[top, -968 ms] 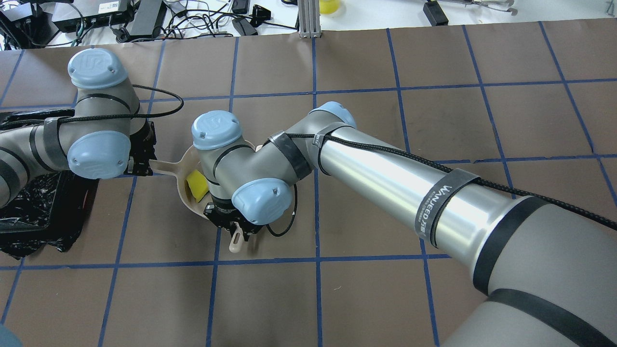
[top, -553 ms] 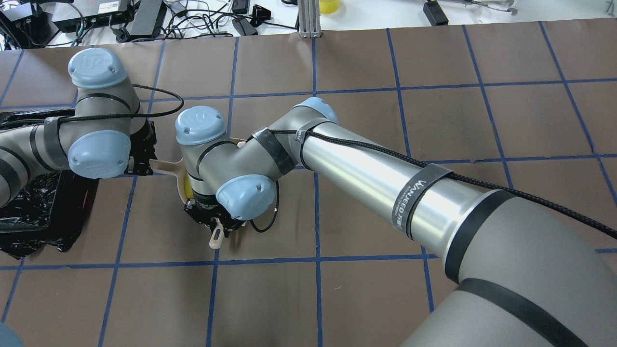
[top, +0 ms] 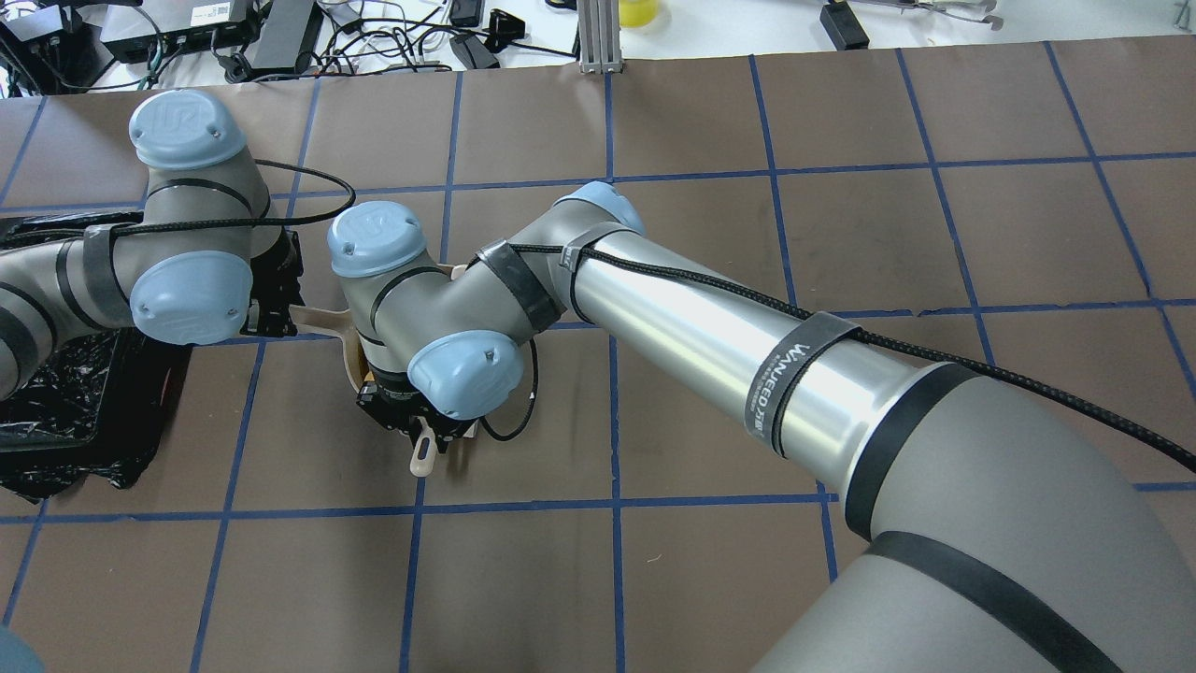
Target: Sweep and dump trash into bin
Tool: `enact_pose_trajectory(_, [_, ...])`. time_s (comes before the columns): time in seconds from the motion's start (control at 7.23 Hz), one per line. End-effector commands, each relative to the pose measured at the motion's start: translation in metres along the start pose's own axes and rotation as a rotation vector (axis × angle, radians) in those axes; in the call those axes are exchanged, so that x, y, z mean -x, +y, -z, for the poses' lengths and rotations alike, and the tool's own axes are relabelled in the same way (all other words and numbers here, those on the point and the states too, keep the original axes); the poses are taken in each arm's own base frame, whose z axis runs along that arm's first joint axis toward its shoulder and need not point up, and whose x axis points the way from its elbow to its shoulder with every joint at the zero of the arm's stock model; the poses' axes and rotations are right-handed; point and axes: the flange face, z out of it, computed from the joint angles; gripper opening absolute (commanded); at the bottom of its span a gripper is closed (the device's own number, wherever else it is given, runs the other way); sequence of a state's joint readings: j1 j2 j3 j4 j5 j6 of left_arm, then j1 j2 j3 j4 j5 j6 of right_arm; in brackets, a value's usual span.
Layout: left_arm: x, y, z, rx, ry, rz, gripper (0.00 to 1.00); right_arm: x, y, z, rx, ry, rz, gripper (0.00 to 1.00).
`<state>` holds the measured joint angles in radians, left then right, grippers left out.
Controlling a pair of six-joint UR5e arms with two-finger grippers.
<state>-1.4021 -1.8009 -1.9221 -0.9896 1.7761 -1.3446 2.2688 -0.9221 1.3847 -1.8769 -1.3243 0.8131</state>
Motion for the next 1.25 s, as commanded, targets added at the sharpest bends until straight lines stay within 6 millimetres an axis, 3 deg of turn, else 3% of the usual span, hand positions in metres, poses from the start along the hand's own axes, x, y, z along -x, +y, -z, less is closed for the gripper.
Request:
enact_pose_trajectory(0.0, [0.0, 0.002, 0.001, 0.022, 0.005, -0.001, 0.0, -0.018, 0.001, 0.026, 0.004, 0.046, -0.007, 0.12])
enact_pose_trajectory(0.14, [-0.001, 0.002, 0.001, 0.028, 0.008, -0.002, 0.0, -0.032, -0.001, 0.043, -0.008, 0.075, -0.009, 0.12])
enact_pose_trajectory(0.42, [0.0, 0.009, -0.001, 0.088, 0.004, -0.01, 0.0, -0.046, -0.007, 0.051, 0.003, 0.104, -0.016, 0.12])
enact_pose_trajectory(0.55, [0.0, 0.011, 0.003, 0.134, 0.011, -0.004, 0.0, -0.07, -0.017, 0.072, -0.015, 0.16, -0.019, 0.13])
enact_pose_trajectory(0.83, [-0.006, 0.009, 0.027, 0.234, -0.017, 0.003, 0.0, -0.151, -0.054, 0.135, 0.035, 0.152, -0.014, 0.12])
enact_pose_trajectory(1.11, [-0.019, -0.012, 0.057, 0.246, -0.038, 0.021, 0.0, -0.24, -0.086, 0.185, -0.011, 0.201, 0.029, 0.12])
